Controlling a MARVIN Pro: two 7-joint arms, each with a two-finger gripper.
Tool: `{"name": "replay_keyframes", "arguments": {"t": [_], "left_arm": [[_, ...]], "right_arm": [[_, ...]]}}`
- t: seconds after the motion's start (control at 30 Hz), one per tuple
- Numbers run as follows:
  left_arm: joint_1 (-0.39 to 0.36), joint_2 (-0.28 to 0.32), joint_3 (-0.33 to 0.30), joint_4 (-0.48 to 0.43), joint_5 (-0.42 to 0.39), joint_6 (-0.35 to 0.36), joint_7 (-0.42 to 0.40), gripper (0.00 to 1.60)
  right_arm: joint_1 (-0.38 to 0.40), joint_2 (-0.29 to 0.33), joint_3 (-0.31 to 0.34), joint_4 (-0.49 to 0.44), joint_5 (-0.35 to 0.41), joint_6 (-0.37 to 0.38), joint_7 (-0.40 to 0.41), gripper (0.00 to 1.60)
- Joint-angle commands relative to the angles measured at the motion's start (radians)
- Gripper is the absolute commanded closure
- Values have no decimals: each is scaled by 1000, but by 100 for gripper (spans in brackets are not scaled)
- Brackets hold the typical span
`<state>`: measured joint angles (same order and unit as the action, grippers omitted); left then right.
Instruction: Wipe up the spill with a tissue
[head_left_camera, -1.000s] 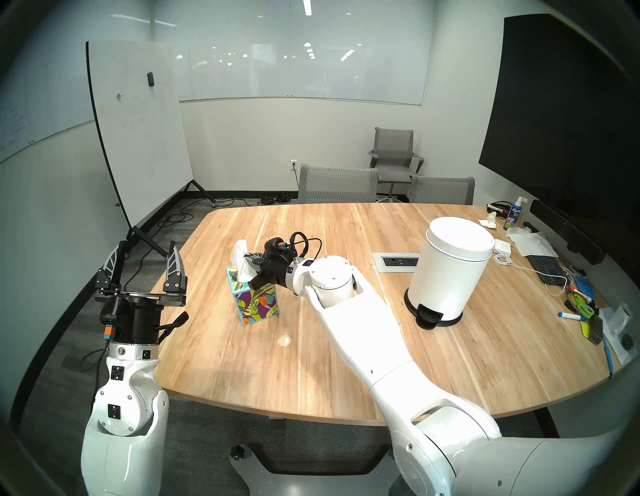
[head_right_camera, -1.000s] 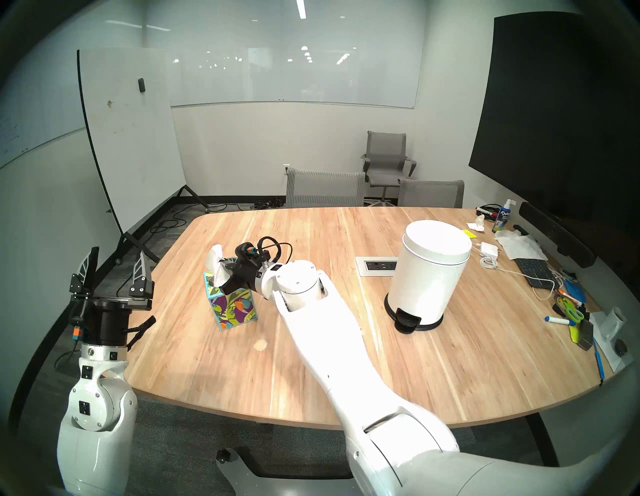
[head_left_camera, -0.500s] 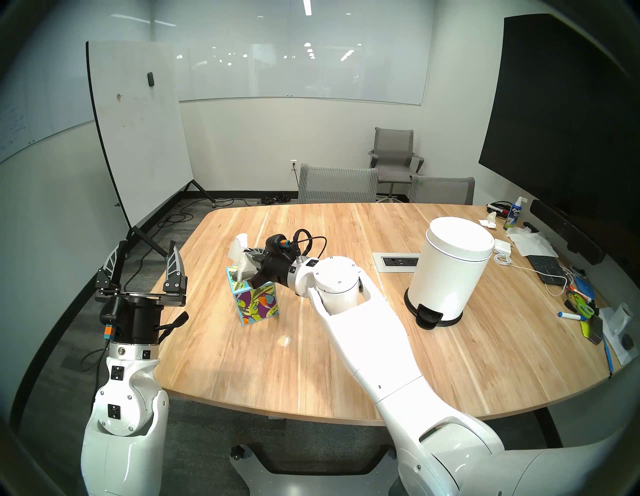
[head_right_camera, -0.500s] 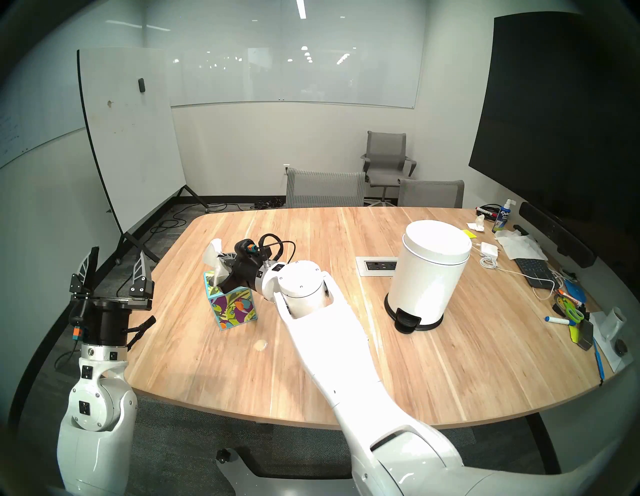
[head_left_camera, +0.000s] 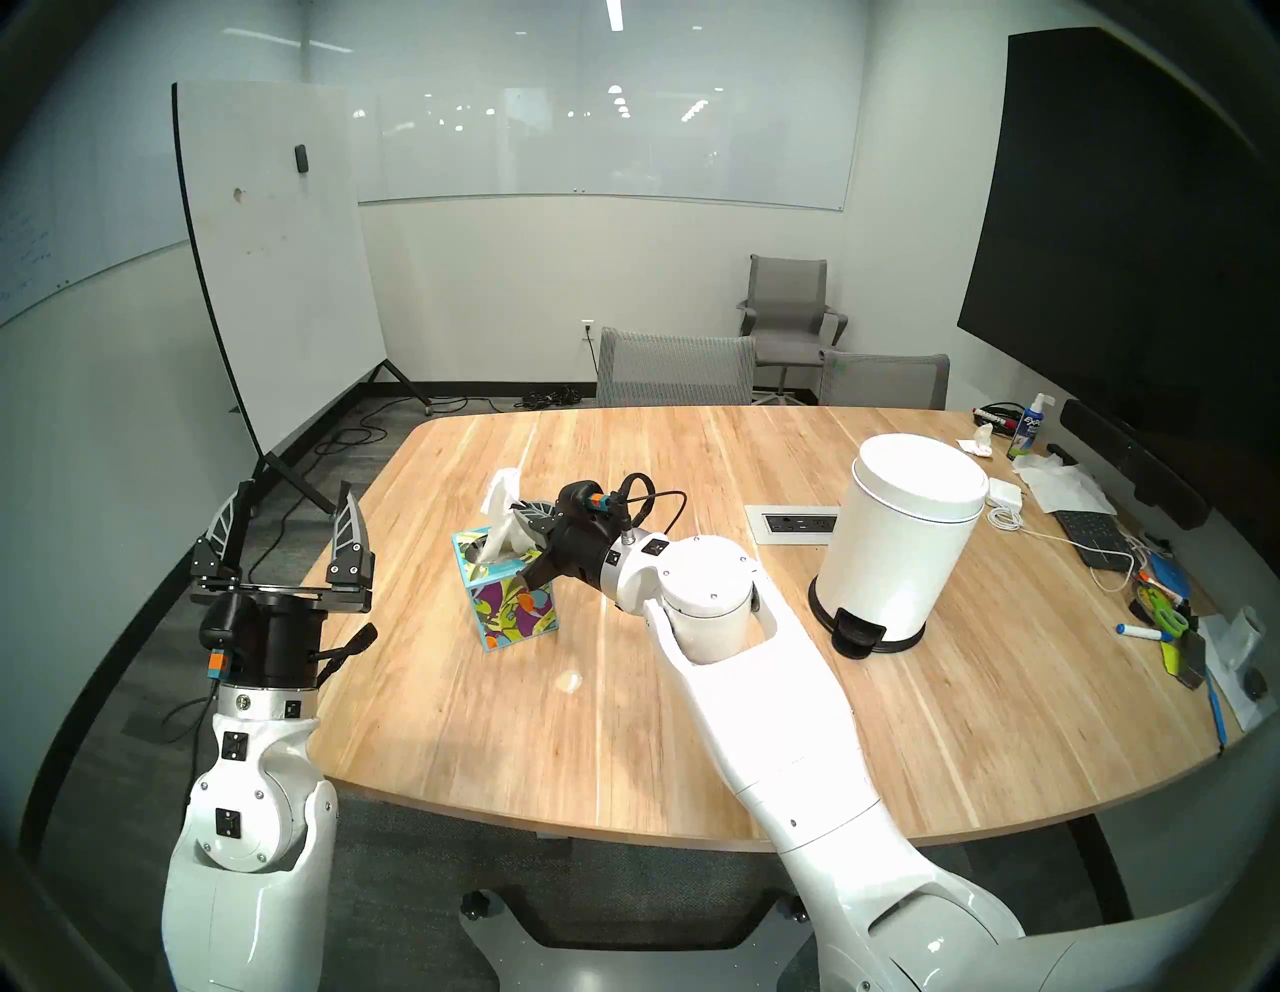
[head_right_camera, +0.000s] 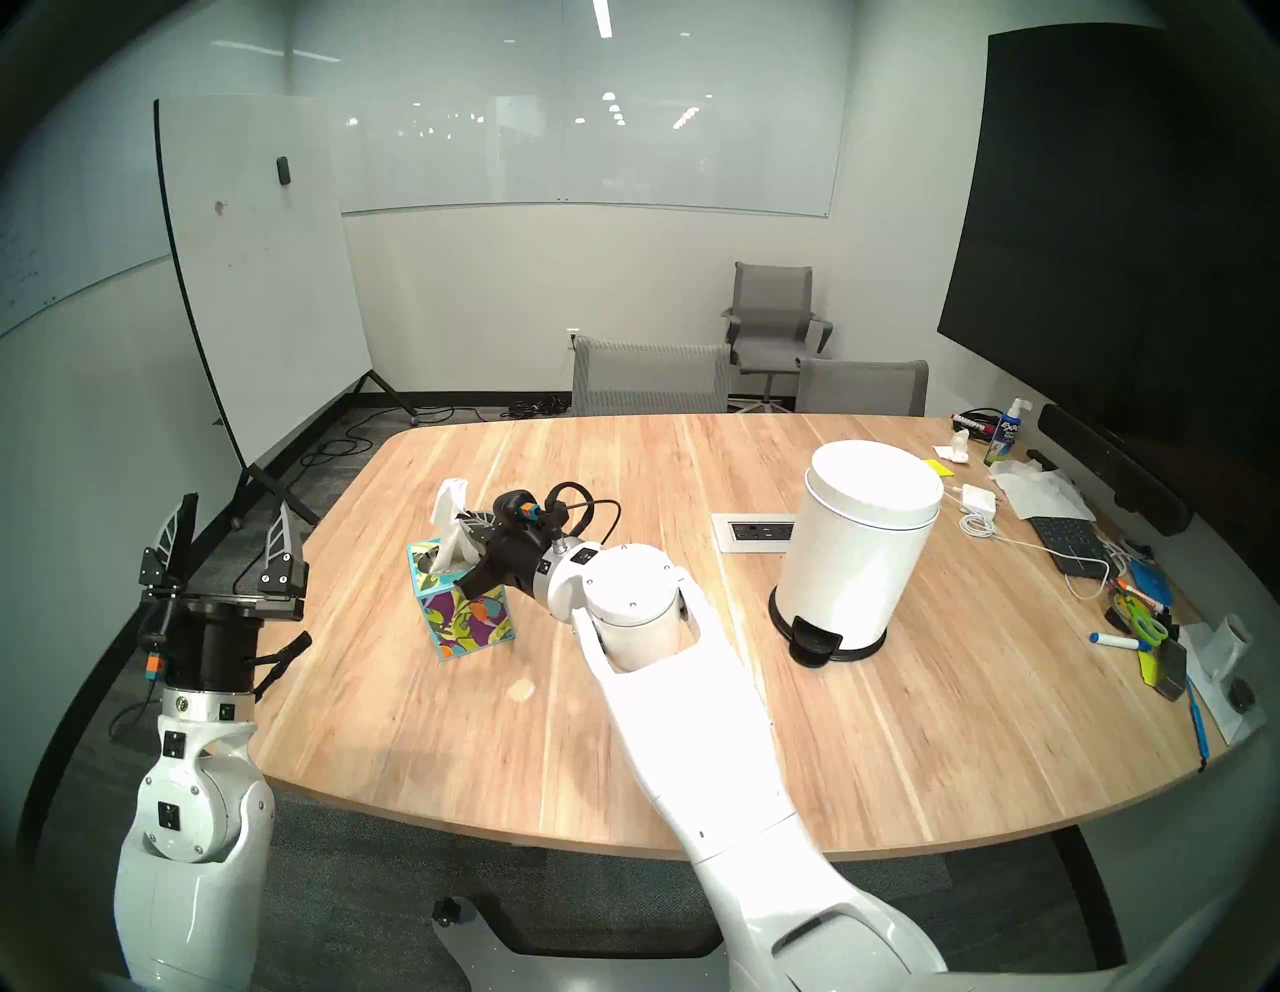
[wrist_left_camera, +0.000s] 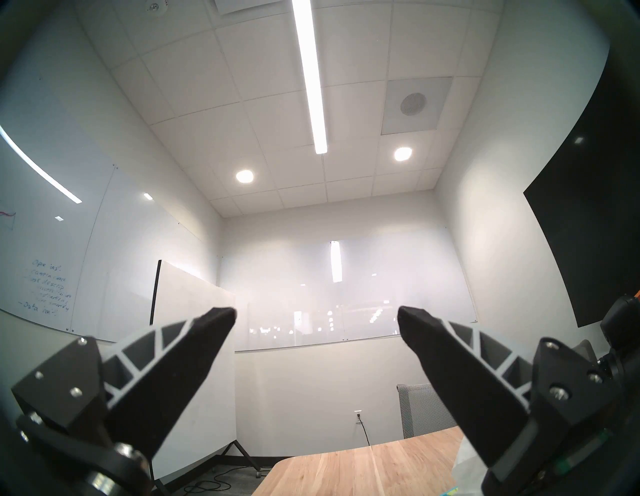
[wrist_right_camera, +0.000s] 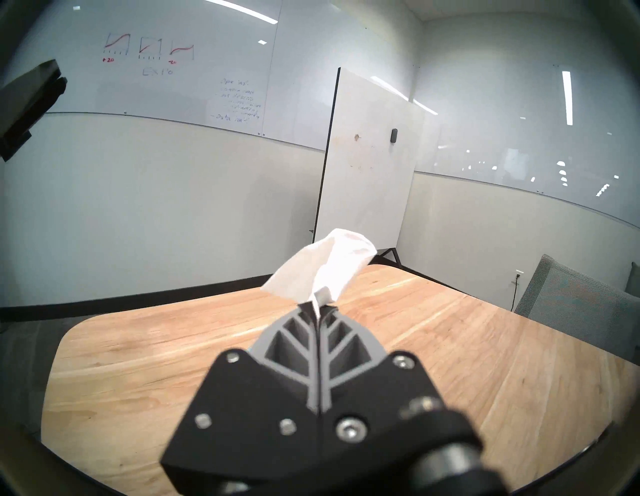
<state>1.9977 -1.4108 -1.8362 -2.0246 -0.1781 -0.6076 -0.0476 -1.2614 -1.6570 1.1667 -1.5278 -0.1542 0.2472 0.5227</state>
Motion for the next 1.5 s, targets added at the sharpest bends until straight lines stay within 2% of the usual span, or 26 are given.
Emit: {"name": "replay_keyframes", "arguments": {"t": [0.0,0.37,0.6,0.83,1.0,1.3,1.47], "left_arm": [[2,-2,-2,-17,1,-8,1,0],[2,-2,-2,-17,1,-8,1,0],[2,-2,-2,-17,1,-8,1,0],[2,-2,-2,-16,0,-8,1,0],[1,-1,-2,-15,0,-7,0,0],[-1,-1,-1,-13,0,-6,0,0],[-1,-1,-1,-13,0,-7,0,0]], "right_arm": [[-32,0,-11,-90,-9,20,-16,160],[-81,24,-3,-143,-8,28,-33,160],[-98,33,10,-146,-4,-13,-47,160],[-32,8,18,-76,-4,-39,-49,160],[35,-23,11,-16,-12,-30,-54,160],[102,-73,27,-43,-43,-2,-59,160],[160,-73,27,-59,-51,20,-51,160]]}}
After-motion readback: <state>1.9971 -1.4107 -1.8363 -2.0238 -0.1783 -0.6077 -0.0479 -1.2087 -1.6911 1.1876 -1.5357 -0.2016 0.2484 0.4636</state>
